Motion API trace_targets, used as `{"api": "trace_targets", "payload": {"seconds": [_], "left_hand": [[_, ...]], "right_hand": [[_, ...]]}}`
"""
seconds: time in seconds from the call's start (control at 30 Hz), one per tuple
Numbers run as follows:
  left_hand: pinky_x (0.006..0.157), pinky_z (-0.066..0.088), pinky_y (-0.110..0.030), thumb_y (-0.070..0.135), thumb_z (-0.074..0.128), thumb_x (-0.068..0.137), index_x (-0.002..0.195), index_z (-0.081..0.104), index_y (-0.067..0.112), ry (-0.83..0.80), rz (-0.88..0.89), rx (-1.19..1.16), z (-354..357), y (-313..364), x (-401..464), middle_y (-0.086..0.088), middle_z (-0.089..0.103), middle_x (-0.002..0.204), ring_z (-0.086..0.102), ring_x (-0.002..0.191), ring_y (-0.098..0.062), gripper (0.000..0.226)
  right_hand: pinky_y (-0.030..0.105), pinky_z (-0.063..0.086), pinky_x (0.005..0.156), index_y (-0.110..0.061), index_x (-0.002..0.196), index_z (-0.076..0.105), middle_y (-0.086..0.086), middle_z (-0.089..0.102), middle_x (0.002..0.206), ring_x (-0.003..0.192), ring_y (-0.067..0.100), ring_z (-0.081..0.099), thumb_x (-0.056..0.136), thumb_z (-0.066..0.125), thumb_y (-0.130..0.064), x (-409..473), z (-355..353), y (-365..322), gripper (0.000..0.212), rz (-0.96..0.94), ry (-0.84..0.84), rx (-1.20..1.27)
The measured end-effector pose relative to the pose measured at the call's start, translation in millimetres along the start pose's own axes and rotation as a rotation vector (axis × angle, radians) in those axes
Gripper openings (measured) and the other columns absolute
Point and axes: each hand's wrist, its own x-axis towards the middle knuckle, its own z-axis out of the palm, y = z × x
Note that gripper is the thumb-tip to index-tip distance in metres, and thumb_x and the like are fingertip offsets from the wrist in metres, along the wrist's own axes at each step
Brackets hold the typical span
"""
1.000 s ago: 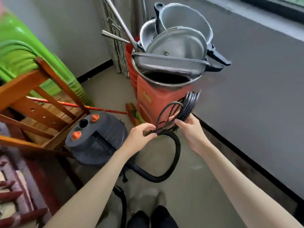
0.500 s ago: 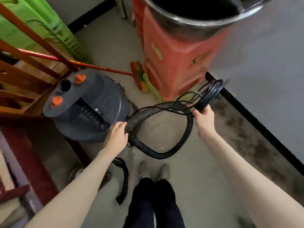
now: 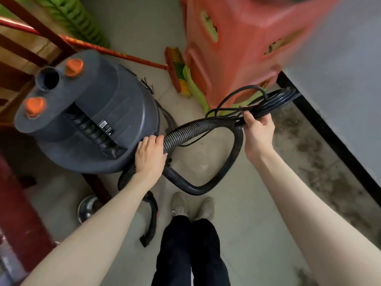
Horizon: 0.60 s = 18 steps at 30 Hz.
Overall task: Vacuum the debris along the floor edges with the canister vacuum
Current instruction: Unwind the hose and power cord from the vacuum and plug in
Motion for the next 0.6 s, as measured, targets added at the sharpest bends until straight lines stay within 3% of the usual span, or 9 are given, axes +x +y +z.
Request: {"api": "trace_targets", "payload": {"seconds": [0.13, 0.23, 0.33, 0.53, 0.6], "left_hand": [[0.098, 0.037, -0.039, 0.018, 0.069, 0.084, 0.134, 0.047, 0.005, 0.033, 0.025, -0.082, -13.9, -10.2, -15.6, -0.015, 0.056, 0.119, 0.049, 0.111, -0.032, 0.056], [0.087, 0.046, -0.044, 0.011, 0.077, 0.075, 0.124, 0.056, 0.001, 0.127, 0.06, -0.134, -21.9, -14.8, -29.1, -0.017, 0.06, 0.106, 0.054, 0.098, -0.035, 0.055], [0.08, 0.048, -0.045, 0.012, 0.081, 0.07, 0.12, 0.059, 0.001, 0.212, 0.09, -0.132, -37.5, -12.2, -35.6, -0.016, 0.061, 0.101, 0.056, 0.092, -0.035, 0.056], [0.091, 0.044, -0.045, 0.015, 0.079, 0.074, 0.124, 0.056, 0.0, 0.266, 0.152, -0.216, -77.6, -27.6, -42.9, -0.015, 0.062, 0.112, 0.055, 0.104, -0.034, 0.057], [0.095, 0.041, -0.042, 0.015, 0.076, 0.077, 0.125, 0.055, 0.003, 0.255, 0.18, -0.248, -88.8, -34.9, -49.1, -0.012, 0.061, 0.115, 0.053, 0.108, -0.03, 0.054]], "right_hand": [[0.038, 0.05, 0.09, -0.015, 0.091, 0.063, -0.001, 0.069, 0.095, 0.098, 0.022, 0.062, 0.092, 0.059, 0.0, -3.3, 8.9, -1.9, 0.016, -0.001, -0.037, -0.002], [0.028, 0.046, 0.074, -0.021, 0.084, 0.064, -0.003, 0.068, 0.092, 0.089, 0.018, 0.059, 0.093, 0.057, 0.0, -12.8, 12.9, -5.1, 0.024, -0.037, -0.06, -0.04], [0.024, 0.043, 0.072, -0.021, 0.083, 0.065, -0.006, 0.066, 0.086, 0.08, 0.01, 0.055, 0.093, 0.058, -0.003, -16.3, 14.5, -12.8, 0.022, -0.062, -0.056, -0.08], [0.014, 0.046, 0.068, -0.017, 0.087, 0.06, -0.011, 0.061, 0.081, 0.076, 0.005, 0.056, 0.093, 0.062, -0.008, -24.2, 18.9, -33.0, 0.011, -0.135, -0.049, -0.166], [0.018, 0.048, 0.074, -0.015, 0.094, 0.063, -0.008, 0.064, 0.085, 0.079, 0.007, 0.059, 0.092, 0.064, -0.009, -26.2, 20.3, -38.9, 0.007, -0.169, -0.043, -0.204]]}}
